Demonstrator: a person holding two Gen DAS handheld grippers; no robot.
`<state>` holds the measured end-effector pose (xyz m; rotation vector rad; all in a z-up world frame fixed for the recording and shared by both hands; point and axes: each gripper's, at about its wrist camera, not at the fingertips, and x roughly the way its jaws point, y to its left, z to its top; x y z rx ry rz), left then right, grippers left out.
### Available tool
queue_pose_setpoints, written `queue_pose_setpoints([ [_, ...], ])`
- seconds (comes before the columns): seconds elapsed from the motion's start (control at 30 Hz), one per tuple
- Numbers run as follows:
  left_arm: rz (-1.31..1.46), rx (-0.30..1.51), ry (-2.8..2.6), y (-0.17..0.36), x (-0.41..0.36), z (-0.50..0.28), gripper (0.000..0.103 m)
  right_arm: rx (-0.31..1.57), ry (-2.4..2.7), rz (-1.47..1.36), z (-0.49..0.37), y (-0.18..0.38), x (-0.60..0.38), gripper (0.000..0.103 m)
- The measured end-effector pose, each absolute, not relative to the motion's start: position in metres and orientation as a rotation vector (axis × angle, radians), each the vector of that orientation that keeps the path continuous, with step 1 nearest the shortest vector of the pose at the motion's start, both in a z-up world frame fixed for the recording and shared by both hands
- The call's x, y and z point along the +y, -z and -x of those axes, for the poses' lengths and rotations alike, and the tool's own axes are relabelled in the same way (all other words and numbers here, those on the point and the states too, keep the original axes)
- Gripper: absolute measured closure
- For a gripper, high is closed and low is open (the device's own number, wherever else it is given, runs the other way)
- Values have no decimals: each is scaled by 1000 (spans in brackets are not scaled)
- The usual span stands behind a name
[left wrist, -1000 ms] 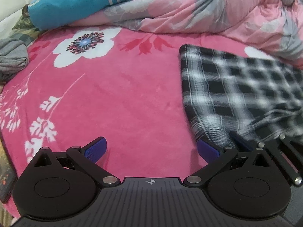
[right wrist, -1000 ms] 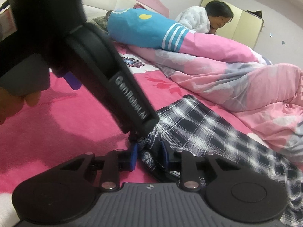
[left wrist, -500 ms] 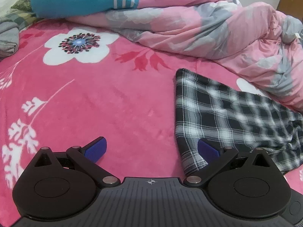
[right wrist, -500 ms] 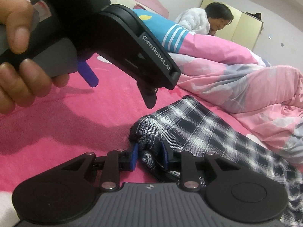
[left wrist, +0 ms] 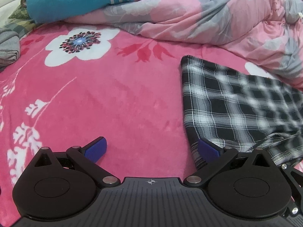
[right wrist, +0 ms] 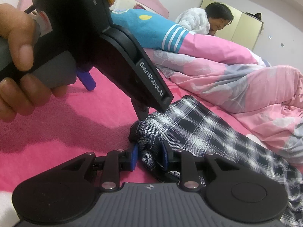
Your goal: Fold clothes
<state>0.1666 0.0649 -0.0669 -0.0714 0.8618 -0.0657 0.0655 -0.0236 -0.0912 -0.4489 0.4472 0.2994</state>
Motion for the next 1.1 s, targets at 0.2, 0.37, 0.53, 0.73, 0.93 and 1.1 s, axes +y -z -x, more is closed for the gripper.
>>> queue_pose_setpoints([
  [0.2, 45, 871, 49, 68, 61, -167, 0, 447, -299, 446, -65, 91, -24, 76],
  [0.37, 25, 873, 40, 69, 57, -167, 0, 446, -298, 446, -65, 91, -24, 76],
  [0.53, 10, 873, 34, 69, 56, -167, 0, 445, -297, 445, -65, 92, -24, 76],
  [0.73, -2, 873, 28, 69, 54, -166, 0, 443, -295, 448, -64, 92, -23, 76],
  [0.93, -39, 840, 51, 66, 52, -167, 0, 442, -294, 448, -64, 92, -23, 76],
  [1.1, 36, 752, 159, 56, 57, -180, 0, 442, -291, 449, -64, 92, -23, 76],
])
